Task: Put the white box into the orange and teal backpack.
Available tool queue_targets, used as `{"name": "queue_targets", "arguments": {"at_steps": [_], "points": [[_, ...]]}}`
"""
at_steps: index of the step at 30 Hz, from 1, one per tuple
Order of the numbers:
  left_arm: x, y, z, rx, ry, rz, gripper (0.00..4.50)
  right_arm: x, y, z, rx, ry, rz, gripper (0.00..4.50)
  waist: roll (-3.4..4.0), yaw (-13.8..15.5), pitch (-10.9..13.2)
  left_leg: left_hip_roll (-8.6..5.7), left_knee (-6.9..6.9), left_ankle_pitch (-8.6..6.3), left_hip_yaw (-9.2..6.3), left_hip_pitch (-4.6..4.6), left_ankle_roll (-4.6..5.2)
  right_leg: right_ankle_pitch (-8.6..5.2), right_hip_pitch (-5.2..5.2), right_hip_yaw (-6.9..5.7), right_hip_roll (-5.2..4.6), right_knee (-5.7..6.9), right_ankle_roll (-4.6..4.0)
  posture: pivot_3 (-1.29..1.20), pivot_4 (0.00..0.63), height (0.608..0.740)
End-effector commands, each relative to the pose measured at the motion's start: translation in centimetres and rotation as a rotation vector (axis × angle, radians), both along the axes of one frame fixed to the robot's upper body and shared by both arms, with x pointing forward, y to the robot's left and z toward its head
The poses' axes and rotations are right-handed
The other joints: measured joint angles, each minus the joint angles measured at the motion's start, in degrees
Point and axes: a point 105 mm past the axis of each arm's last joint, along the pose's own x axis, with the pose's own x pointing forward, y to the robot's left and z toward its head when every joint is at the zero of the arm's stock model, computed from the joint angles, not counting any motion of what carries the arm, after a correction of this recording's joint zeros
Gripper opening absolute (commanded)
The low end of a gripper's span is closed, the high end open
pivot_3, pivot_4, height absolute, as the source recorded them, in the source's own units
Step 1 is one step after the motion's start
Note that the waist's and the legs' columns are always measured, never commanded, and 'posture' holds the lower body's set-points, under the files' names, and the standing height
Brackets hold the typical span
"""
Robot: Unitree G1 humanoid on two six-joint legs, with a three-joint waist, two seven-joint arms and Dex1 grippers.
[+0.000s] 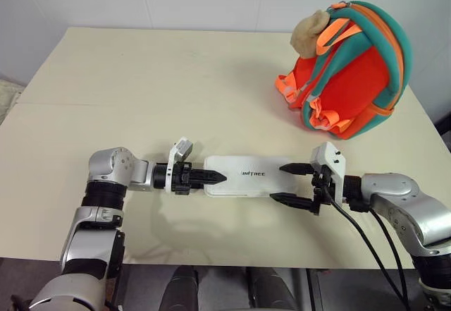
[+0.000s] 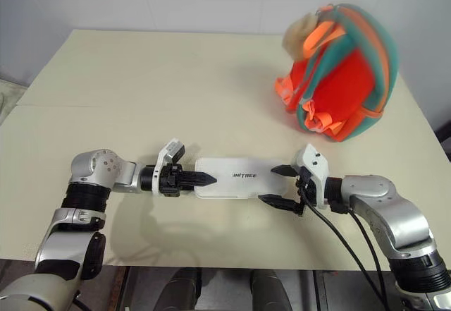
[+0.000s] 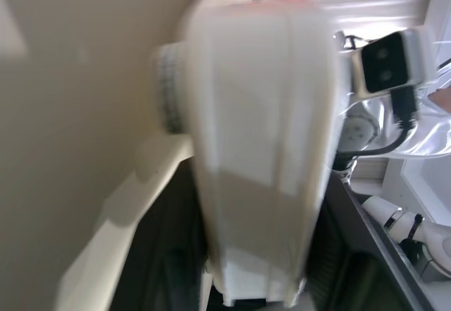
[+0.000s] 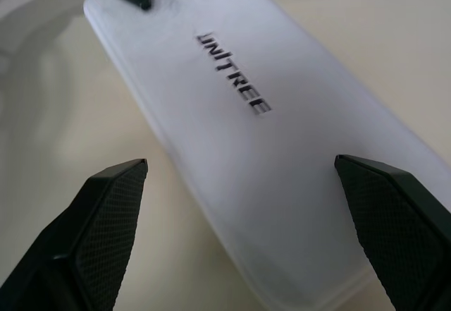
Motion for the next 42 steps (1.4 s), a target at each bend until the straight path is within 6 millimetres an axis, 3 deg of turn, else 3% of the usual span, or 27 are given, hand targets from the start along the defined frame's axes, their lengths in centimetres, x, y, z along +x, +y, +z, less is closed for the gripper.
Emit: {"name": "queue_targets", "arguments": {"at_steps": [1, 8, 16, 23, 30, 36, 39, 42], "points": [[-0.2, -0.1, 0.4, -0.043, 0.018, -0.007, 1.33, -0.3, 0.2, 0.0, 0.006, -0.001, 0.000, 4.50, 0.00, 0.02, 0.00, 0.00, -0.01, 0.00, 0.00, 0.00, 0.00, 0.00, 0.00, 0.00, 0.00, 0.00, 0.00, 0.00, 0.150, 0.740], [0.1, 0.5, 1.3, -0.060, -0.054, 0.024, 1.33, 0.3, 0.2, 0.8, 0.024, -0.043, -0.019, 4.50, 0.00, -0.09, 0.00, 0.00, 0.00, 0.00, 0.00, 0.00, 0.00, 0.00, -0.01, 0.00, 0.00, 0.00, 0.00, 0.00, 0.150, 0.740], [1.8, 5.7, 4.8, -0.072, -0.321, 0.204, 1.33, 5.3, -3.2, 7.5, 0.156, -0.256, -0.315, 4.50, -0.04, -0.92, 0.04, 0.03, -0.11, 0.02, 0.00, -0.02, -0.04, 0.00, -0.10, 0.01, -0.01, 0.02, -0.02, 0.00, 0.150, 0.740], [0.2, 8.3, 5.2, -0.037, -0.466, 0.251, 1.33, 9.9, -6.3, 10.8, 0.212, -0.330, -0.610, 4.50, -0.03, -1.00, 0.05, 0.07, -0.47, 0.00, 0.02, -0.09, -0.07, -0.07, -0.19, -0.01, -0.07, -0.31, -0.13, 0.00, 0.150, 0.740], [-0.5, 8.3, 4.6, -0.036, -0.492, 0.292, 1.33, 14.2, -5.8, 10.6, 0.223, -0.319, -0.732, 4.50, -0.02, -1.39, 0.05, 0.09, -0.47, 0.00, 0.07, -0.19, -0.06, -0.08, -0.32, -0.01, -0.07, -0.30, -0.15, 0.00, 0.150, 0.740], [-0.8, 8.4, 4.4, -0.042, -0.496, 0.327, 1.33, 16.3, -2.9, 11.4, 0.350, -0.278, -0.664, 4.50, -0.01, -1.81, 0.06, 0.09, -0.43, 0.00, 0.10, -0.18, -0.06, -0.07, -0.33, 0.00, -0.05, -0.22, -0.14, 0.00, 0.150, 0.740], [-1.0, 8.5, 4.2, -0.041, -0.506, 0.341, 1.33, 17.0, -2.2, 11.5, 0.385, -0.306, -0.654, 3.92, 0.00, -1.86, 0.06, 0.11, -0.47, 0.00, 0.09, -0.18, -0.07, -0.07, -0.35, 0.00, -0.04, -0.22, -0.14, 0.00, 0.150, 0.740], [-1.3, 8.7, 4.1, -0.043, -0.524, 0.342, 1.33, 17.5, -1.8, 11.0, 0.402, -0.319, -0.668, 2.87, 0.00, -1.94, 0.06, 0.11, -0.45, 0.00, 0.10, -0.18, -0.07, -0.07, -0.34, 0.00, -0.04, -0.23, -0.14, 0.00, 0.150, 0.740]]}}
